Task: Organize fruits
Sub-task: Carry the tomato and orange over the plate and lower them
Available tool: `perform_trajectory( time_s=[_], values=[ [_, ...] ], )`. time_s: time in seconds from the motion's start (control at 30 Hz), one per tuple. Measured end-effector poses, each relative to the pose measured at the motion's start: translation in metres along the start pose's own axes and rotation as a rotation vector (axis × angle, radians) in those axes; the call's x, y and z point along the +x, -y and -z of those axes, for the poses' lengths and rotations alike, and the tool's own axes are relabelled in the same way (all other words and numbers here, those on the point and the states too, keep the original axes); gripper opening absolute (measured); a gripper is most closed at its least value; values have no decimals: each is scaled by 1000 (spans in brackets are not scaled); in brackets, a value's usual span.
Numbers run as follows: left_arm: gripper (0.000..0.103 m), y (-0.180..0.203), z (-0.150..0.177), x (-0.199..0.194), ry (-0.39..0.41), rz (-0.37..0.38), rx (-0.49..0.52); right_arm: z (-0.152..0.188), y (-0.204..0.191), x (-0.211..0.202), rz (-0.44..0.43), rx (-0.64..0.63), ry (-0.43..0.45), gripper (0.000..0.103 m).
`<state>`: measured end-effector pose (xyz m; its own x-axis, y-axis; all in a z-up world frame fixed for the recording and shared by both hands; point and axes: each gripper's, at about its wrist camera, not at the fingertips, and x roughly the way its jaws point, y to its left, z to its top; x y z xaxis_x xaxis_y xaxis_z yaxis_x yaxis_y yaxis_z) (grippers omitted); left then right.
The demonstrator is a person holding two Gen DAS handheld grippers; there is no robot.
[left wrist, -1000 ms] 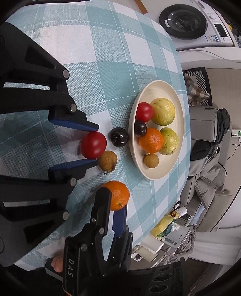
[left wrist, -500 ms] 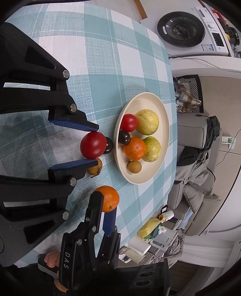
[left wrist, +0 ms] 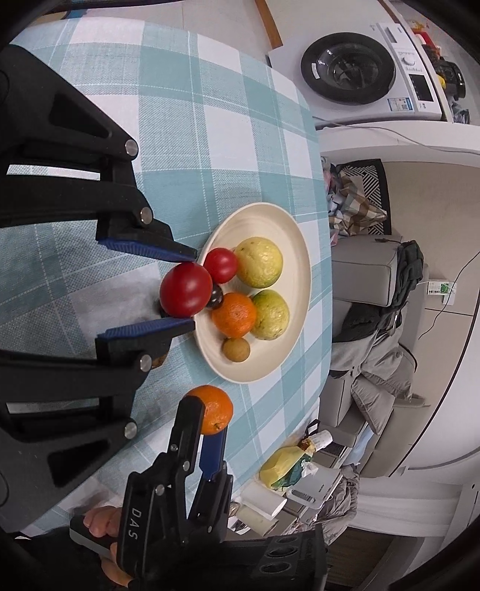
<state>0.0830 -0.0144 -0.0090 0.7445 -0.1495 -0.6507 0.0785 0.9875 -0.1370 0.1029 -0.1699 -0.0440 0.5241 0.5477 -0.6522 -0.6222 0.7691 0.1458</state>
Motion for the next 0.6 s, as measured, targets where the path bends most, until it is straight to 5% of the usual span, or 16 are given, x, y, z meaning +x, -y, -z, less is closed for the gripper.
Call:
perform_trajectory(
  time_s=[0.6],
  values=[
    [28,-12,-17,11,23,-41,-26,-20,20,3,28,42,34,41]
  ],
)
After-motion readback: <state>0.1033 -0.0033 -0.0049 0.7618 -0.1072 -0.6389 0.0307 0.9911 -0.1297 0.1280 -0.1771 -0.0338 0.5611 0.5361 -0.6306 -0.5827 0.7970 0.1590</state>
